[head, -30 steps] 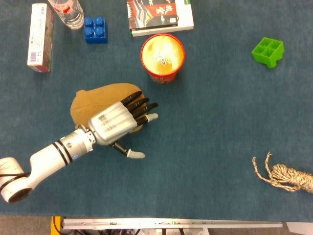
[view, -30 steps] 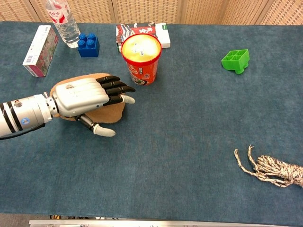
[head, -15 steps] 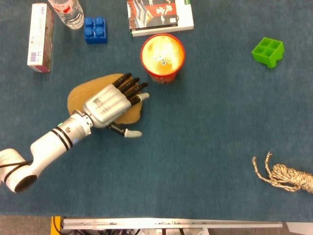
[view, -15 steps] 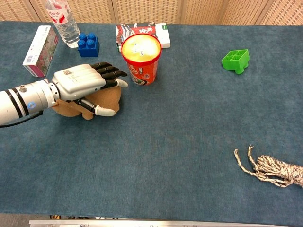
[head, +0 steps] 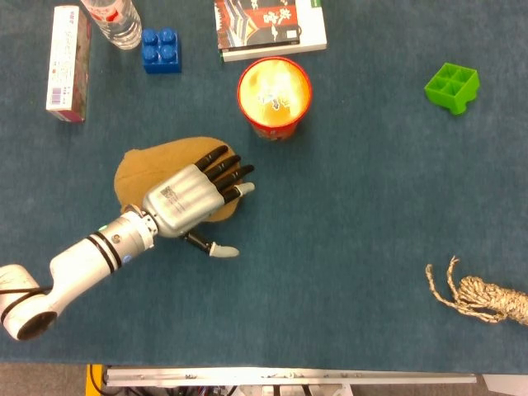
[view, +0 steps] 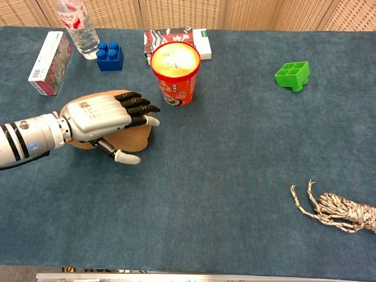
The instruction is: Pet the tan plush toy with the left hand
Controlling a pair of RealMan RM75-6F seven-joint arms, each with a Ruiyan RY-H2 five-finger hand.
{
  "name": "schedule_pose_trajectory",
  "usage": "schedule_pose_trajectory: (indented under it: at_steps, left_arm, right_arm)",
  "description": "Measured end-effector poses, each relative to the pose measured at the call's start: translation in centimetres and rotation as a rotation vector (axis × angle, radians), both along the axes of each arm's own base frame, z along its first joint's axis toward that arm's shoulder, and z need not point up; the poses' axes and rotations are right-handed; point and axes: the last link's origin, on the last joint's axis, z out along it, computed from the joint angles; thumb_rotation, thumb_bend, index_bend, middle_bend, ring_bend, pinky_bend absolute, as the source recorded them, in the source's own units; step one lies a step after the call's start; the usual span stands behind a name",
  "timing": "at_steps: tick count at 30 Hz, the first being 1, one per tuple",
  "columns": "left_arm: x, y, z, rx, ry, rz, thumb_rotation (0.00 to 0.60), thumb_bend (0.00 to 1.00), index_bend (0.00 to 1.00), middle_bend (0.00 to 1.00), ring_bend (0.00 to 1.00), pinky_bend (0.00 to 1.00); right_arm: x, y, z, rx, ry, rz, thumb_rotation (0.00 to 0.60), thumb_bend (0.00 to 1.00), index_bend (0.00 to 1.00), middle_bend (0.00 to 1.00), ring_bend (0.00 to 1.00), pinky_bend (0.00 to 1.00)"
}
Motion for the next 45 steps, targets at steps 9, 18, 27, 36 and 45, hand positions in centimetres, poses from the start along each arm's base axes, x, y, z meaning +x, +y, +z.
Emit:
schedule_pose_trajectory:
  at_steps: [9, 18, 27, 36, 45]
  left_arm:
    - [0.1, 1.9, 0.6, 0.048, -0.025, 0.06, 0.0, 0.0, 0.1, 0.04, 0.02, 0.0]
    - [-0.4, 0.4, 3.5, 0.072, -0.106, 0.114, 0.0, 0.0, 0.1, 0.04, 0.02, 0.0]
    - [-1.9, -0.9, 7.9, 0.198, -0.256, 0.201, 0.0, 0.0, 0.11, 0.04, 0.02, 0.0]
    - [-6.8, -2.0, 13.4, 0.424, -0.33, 0.409, 0.002, 0.0, 0.11, 0.05, 0.03, 0.0]
    - [-11.4, -5.6, 16.9, 0.61, -0.358, 0.574, 0.017, 0.0, 0.11, 0.07, 0.05, 0.0]
  right_arm:
    - [0.0, 0.1, 0.2, -0.006, 0.0, 0.0, 0.6, 0.0, 0.0, 0.08, 0.0, 0.0]
    - [0.0, -0.1, 0.1, -0.005, -0.012, 0.008, 0.6, 0.0, 0.0, 0.08, 0.0, 0.0]
    - [-0.1, -0.4, -0.2, 0.018, -0.015, 0.015, 0.6, 0.0, 0.0, 0.08, 0.0, 0.0]
    - [0.0, -0.6, -0.8, 0.057, -0.014, 0.037, 0.6, 0.0, 0.0, 0.08, 0.0, 0.0]
    - [0.3, -0.9, -1.8, 0.108, -0.019, 0.089, 0.6, 0.0, 0.0, 0.08, 0.0, 0.0]
